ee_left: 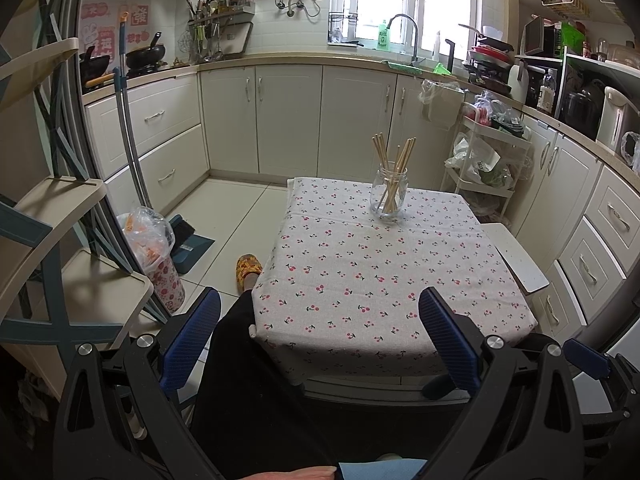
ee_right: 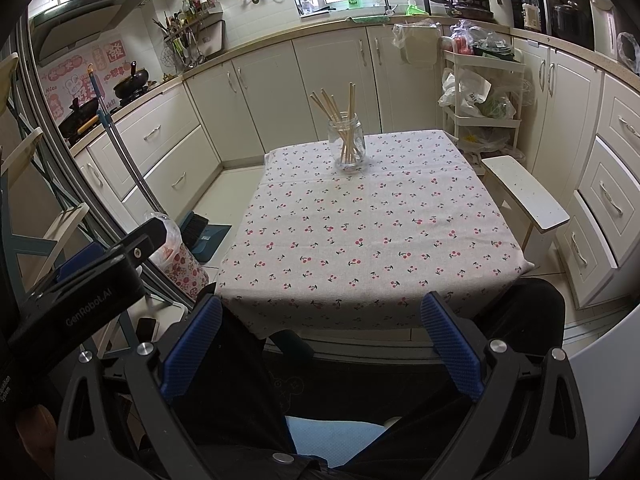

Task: Organize utensils

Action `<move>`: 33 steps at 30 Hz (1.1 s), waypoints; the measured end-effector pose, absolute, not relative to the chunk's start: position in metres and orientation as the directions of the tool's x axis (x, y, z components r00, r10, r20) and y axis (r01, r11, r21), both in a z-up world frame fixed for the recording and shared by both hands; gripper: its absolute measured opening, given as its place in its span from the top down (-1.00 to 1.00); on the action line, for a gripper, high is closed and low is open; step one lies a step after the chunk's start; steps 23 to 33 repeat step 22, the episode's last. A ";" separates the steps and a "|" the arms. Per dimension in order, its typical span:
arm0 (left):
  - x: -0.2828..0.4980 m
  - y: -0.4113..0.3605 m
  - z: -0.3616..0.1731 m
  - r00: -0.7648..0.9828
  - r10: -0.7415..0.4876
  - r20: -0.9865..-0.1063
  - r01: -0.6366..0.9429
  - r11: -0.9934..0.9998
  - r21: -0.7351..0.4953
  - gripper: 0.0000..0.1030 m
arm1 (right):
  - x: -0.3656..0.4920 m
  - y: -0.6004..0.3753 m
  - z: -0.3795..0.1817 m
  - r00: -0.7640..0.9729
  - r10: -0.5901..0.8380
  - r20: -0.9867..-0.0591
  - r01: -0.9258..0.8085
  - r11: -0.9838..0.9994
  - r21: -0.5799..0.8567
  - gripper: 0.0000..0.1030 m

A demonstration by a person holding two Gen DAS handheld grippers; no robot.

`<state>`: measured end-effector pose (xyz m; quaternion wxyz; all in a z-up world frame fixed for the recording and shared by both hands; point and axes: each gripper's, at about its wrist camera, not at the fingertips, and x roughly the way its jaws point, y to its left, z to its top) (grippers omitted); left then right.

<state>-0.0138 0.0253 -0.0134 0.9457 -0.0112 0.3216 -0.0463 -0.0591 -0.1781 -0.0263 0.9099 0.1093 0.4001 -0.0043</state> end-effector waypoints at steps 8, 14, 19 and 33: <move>-0.001 0.026 -0.021 0.744 -0.135 -0.655 0.092 0.991 -0.099 -0.85 | -0.059 -0.178 -0.030 0.677 0.083 -0.732 0.092 0.976 0.196 -0.86; -0.012 0.021 -0.011 0.798 -0.093 -0.595 0.079 0.996 -0.049 -0.85 | -0.060 -0.177 -0.029 0.679 0.082 -0.729 0.089 0.977 0.192 -0.86; -0.015 0.021 -0.008 0.805 -0.090 -0.586 0.076 0.996 -0.048 -0.85 | -0.062 -0.178 -0.030 0.683 0.080 -0.726 0.089 0.977 0.192 -0.86; -0.015 0.021 -0.008 0.804 -0.091 -0.587 0.076 0.996 -0.050 -0.85 | -0.062 -0.179 -0.030 0.684 0.080 -0.725 0.089 0.977 0.192 -0.86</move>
